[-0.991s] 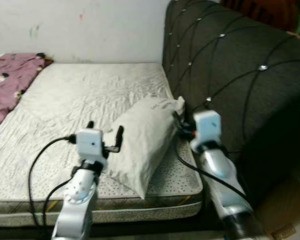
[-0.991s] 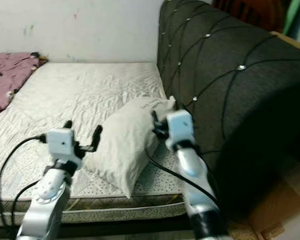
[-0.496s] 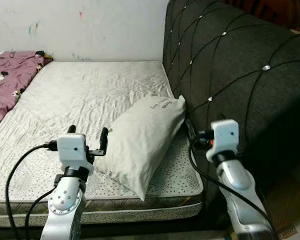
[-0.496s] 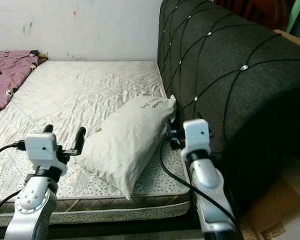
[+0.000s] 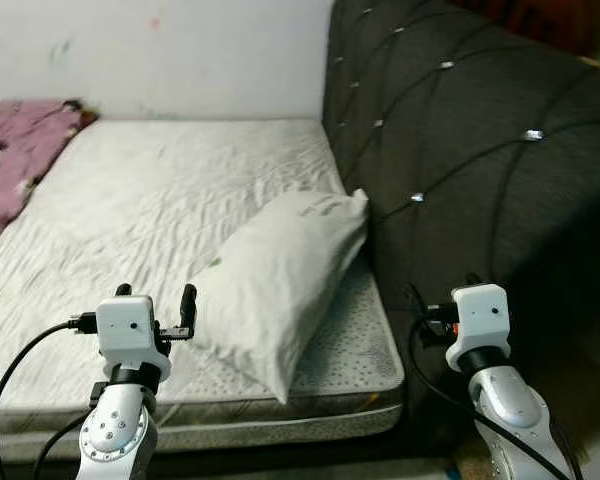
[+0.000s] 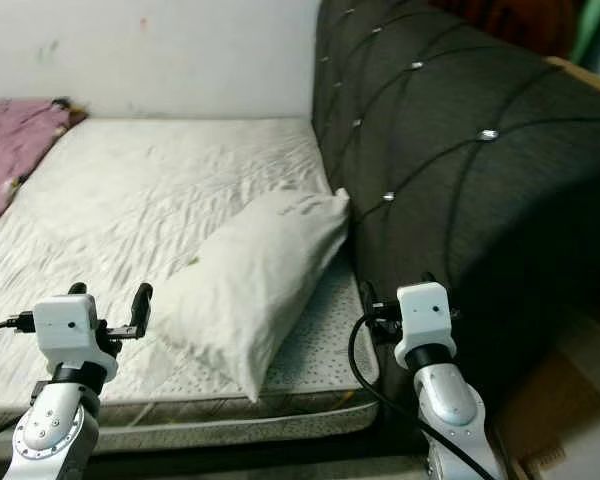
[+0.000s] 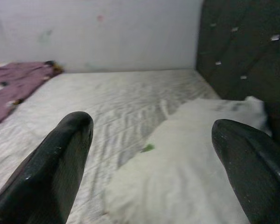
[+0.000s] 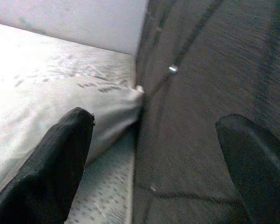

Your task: Clean up the room

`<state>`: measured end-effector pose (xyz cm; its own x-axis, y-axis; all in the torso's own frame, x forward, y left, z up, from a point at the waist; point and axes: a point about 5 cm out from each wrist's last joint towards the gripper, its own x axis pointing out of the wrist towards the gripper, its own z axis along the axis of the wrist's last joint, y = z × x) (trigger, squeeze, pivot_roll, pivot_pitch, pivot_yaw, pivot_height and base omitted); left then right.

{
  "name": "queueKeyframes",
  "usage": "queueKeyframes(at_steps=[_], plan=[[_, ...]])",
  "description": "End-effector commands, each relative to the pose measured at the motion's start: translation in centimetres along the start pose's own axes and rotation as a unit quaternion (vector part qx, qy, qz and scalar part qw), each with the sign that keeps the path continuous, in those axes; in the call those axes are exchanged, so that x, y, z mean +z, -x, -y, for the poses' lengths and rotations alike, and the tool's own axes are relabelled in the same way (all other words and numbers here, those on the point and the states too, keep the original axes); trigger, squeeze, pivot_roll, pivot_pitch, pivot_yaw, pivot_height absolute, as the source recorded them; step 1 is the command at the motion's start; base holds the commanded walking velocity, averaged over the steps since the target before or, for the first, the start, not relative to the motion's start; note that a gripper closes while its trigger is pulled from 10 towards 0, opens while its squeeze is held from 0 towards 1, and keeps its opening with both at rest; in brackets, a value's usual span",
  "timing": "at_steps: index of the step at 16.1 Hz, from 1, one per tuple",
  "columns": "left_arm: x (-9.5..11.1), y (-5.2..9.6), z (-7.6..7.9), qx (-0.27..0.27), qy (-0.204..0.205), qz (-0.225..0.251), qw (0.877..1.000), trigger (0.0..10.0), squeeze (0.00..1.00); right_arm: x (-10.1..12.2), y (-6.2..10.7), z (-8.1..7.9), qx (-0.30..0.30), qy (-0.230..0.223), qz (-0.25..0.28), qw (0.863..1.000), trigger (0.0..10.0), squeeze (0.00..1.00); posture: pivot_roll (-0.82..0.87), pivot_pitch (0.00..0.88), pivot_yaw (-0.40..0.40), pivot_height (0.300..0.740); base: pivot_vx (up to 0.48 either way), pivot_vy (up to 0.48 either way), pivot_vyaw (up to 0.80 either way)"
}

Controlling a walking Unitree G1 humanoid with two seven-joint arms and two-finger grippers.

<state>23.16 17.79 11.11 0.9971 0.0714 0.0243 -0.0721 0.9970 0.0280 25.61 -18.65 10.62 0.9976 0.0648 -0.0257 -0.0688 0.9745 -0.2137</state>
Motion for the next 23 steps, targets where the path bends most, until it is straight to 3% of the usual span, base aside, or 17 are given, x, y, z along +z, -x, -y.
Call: queueKeyframes(at_steps=[1,6,9,12,14,21,23], plan=[[0.1,-0.5,0.8,-0.011,0.003,0.004,1.0,10.0,0.0,0.0,0.4,0.7,-0.012,-0.001,0.0,1.0,10.0,0.0,-0.05,0.0,0.004,0.74,0.0,0.0,0.0],[1.1,-1.9,1.3,-0.026,-0.003,0.026,0.999,10.0,0.0,0.5,0.6,1.1,-0.035,0.005,0.009,0.999,10.0,0.0,-0.08,0.0,0.032,0.74,0.0,0.0,0.0],[1.7,-2.4,1.1,-0.027,-0.008,0.035,0.999,10.0,0.0,1.7,0.0,0.3,-0.032,0.001,0.028,0.999,10.0,0.0,-0.07,0.0,0.041,0.74,0.0,0.0,0.0],[1.7,-1.2,-0.1,-0.021,-0.007,0.026,0.999,10.0,0.0,1.3,0.7,-0.3,-0.023,-0.008,0.021,0.999,10.0,0.0,-0.04,0.0,0.049,0.74,0.0,0.0,0.0],[0.6,0.1,-0.6,-0.011,-0.013,0.003,1.0,10.0,0.0,0.2,1.5,-0.5,-0.017,-0.01,0.001,1.0,10.0,0.0,-0.03,0.0,0.044,0.74,0.0,0.0,0.0],[0.4,0.6,-0.4,-0.007,-0.008,-0.002,1.0,10.0,0.0,0.1,1.9,-0.6,0.049,-0.006,-0.006,0.999,10.0,0.0,-0.03,0.0,0.02,0.74,0.0,0.0,0.0],[0.4,0.7,-0.4,-0.005,-0.008,-0.002,1.0,10.0,0.0,0.6,1.7,-1.3,0.076,-0.015,0.0,0.997,10.0,0.0,-0.03,0.0,0.02,0.74,0.0,0.0,0.0]])
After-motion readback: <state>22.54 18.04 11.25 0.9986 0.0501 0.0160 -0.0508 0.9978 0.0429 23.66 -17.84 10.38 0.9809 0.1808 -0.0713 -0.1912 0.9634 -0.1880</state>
